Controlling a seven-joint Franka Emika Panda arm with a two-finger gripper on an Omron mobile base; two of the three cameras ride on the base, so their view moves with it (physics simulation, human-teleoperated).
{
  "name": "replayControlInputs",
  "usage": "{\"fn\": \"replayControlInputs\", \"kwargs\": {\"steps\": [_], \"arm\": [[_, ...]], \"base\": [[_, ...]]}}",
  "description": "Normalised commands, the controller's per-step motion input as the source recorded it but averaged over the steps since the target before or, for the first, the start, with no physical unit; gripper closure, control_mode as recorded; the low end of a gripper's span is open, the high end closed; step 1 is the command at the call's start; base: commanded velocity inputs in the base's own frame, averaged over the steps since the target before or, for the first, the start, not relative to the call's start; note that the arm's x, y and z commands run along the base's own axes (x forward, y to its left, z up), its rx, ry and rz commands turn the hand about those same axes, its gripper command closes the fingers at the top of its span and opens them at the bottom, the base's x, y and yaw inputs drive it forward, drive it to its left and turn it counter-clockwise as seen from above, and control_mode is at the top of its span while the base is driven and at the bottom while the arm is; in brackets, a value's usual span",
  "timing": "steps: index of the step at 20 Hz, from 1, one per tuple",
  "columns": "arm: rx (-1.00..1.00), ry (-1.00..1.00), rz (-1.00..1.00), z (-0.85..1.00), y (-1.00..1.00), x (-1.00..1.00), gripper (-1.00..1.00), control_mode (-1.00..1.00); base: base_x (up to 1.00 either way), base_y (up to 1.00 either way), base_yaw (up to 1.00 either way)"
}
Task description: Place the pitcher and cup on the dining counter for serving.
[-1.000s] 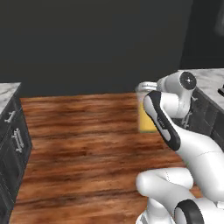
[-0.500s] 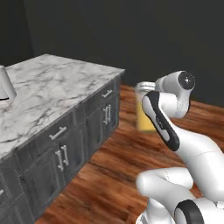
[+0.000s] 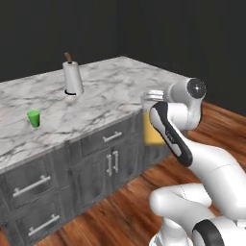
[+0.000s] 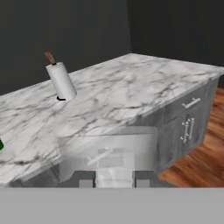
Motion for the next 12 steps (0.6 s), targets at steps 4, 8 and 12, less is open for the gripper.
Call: {"fn": "replayControlInputs", "kwargs": {"steps": [4, 8, 12], "arm": [[0.00, 0.00, 0.00, 0.00, 0.00, 0.00, 1.00, 1.00], [0.00, 0.00, 0.00, 0.00, 0.00, 0.00, 1.00, 1.00], [0.00, 0.00, 0.00, 0.00, 0.00, 0.00, 1.00, 1.00]], "base": [[0.68, 0.00, 0.28], [0.81, -0.01, 0.22], [0.51, 0.00, 0.17]]}}
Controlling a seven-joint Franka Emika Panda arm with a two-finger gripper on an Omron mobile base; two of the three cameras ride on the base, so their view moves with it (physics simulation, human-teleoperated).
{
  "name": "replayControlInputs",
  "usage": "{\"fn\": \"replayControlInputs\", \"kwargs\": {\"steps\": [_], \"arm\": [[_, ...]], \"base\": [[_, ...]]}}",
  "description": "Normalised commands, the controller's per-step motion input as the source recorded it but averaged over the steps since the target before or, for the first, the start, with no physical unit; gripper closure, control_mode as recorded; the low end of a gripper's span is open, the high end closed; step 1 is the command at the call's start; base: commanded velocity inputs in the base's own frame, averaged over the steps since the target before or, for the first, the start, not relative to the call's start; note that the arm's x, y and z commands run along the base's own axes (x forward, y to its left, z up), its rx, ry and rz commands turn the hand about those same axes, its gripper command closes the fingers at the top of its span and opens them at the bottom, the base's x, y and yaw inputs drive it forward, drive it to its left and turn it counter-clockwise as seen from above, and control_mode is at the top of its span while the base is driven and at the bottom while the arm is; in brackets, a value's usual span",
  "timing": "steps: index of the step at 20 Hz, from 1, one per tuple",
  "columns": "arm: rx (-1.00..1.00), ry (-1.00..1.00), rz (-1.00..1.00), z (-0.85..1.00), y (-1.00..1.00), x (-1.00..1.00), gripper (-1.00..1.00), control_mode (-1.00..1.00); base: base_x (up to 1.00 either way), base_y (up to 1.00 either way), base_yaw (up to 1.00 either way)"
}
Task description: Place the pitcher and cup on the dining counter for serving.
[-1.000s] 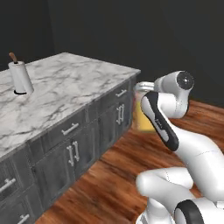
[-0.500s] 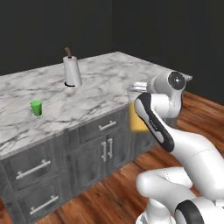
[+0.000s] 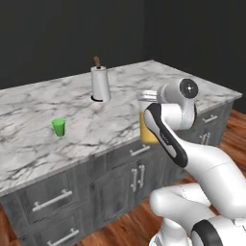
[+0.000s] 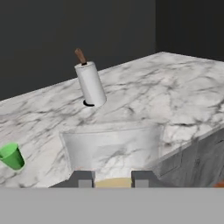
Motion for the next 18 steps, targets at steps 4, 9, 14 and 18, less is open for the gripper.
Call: {"fn": "replayControlInputs", "kwargs": {"steps": [4, 9, 14, 18], "arm": [[0.00, 0.00, 0.00, 0.00, 0.00, 0.00, 1.00, 1.00], [0.00, 0.00, 0.00, 0.00, 0.00, 0.00, 1.00, 1.00], [0.00, 0.00, 0.00, 0.00, 0.00, 0.00, 1.00, 1.00], [0.00, 0.00, 0.00, 0.00, 0.00, 0.00, 1.00, 1.00]], "base": [[0.44, -0.11, 0.19], [0.62, -0.13, 0.23], [0.80, -0.06, 0.23], [0.73, -0.01, 0.23]]}}
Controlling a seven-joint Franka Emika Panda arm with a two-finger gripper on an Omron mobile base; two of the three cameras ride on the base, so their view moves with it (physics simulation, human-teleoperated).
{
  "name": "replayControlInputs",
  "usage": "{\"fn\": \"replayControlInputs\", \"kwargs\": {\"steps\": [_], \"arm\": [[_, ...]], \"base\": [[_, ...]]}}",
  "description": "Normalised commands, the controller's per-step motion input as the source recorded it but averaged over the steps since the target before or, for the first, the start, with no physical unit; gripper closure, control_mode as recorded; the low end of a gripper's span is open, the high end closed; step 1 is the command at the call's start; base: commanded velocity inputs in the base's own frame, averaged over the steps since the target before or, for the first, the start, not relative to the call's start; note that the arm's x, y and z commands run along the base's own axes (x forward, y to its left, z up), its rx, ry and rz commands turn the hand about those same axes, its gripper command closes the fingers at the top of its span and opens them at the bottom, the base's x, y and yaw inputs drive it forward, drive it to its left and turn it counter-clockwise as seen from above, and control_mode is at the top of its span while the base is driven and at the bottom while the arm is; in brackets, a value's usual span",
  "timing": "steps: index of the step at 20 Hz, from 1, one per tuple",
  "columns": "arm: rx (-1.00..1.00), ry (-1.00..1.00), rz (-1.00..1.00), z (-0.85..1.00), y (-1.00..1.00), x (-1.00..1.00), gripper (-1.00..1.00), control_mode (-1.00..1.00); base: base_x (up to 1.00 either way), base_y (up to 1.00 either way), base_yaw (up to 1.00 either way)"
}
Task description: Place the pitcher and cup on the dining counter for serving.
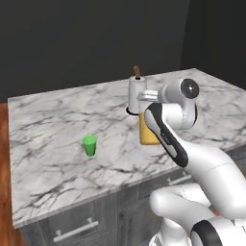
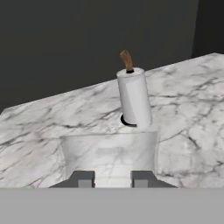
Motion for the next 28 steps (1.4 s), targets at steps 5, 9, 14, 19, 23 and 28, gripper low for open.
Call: {"fn": "replayControlInputs", "kwargs": {"steps": [5, 9, 14, 19, 23, 28], "arm": [[0.00, 0.00, 0.00, 0.00, 0.00, 0.00, 1.00, 1.00], [0.00, 0.00, 0.44, -0.01, -0.13, 0.03, 1.00, -1.00], [0.04, 0.00, 0.62, -0.14, -0.28, 0.05, 1.00, -1.00], [0.06, 0.00, 0.55, -0.25, -0.13, 0.42, 1.00, -1.00], [0.07, 0.00, 0.22, -0.31, 0.05, 0.83, 1.00, -1.00], [0.14, -0.01, 0.11, -0.31, 0.02, 0.61, 1.00, -1.00]], "base": [[0.42, 0.00, 0.26], [0.00, 0.00, 0.00], [0.00, 0.00, 0.00], [0.00, 0.00, 0.00], [0.00, 0.00, 0.00], [0.00, 0.00, 0.00]]}}
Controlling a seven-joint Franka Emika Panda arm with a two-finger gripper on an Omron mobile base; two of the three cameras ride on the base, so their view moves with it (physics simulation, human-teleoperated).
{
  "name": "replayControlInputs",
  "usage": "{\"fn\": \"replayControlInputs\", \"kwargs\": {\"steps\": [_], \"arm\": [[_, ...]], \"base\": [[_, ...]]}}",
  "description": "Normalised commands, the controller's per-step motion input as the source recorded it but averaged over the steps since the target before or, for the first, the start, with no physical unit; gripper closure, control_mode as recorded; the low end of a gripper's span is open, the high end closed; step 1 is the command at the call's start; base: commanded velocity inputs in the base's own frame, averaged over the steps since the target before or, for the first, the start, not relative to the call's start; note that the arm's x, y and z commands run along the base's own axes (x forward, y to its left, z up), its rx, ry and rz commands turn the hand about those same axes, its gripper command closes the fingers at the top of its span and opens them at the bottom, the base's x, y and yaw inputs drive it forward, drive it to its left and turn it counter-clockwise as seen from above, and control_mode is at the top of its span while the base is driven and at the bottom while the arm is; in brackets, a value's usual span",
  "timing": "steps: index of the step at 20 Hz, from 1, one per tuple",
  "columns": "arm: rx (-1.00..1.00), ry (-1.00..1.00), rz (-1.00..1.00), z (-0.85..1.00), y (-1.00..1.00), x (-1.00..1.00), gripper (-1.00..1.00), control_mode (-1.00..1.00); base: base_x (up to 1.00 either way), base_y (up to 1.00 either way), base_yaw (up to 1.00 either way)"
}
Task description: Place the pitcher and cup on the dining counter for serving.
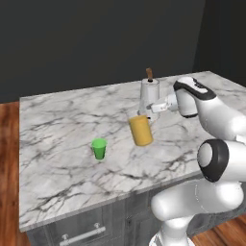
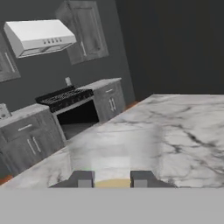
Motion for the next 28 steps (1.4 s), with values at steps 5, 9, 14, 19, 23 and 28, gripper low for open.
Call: {"fn": "replayControlInputs", "kwargs": {"steps": [5, 9, 14, 19, 23, 28], "arm": [[0.11, -0.03, 0.11, -0.09, 0.01, 0.17, 1.00, -1.00], [0.05, 0.00, 0.09, -0.27, 0.00, 0.04, 1.00, -1.00], [0.02, 0.00, 0.09, -0.37, 0.00, 0.10, 1.00, -1.00], [0.00, 0.00, 0.08, -0.34, 0.00, 0.13, 1.00, -1.00], [0.00, 0.00, 0.07, -0.41, 0.00, 0.05, 1.00, -1.00], [0.02, -0.02, 0.09, -0.45, 0.00, 0.01, 1.00, -1.00]], "base": [[0.00, 0.00, 0.00], [0.00, 0.00, 0.00], [0.00, 0.00, 0.00], [0.00, 0.00, 0.00], [0.00, 0.00, 0.00], [0.00, 0.00, 0.00]]}}
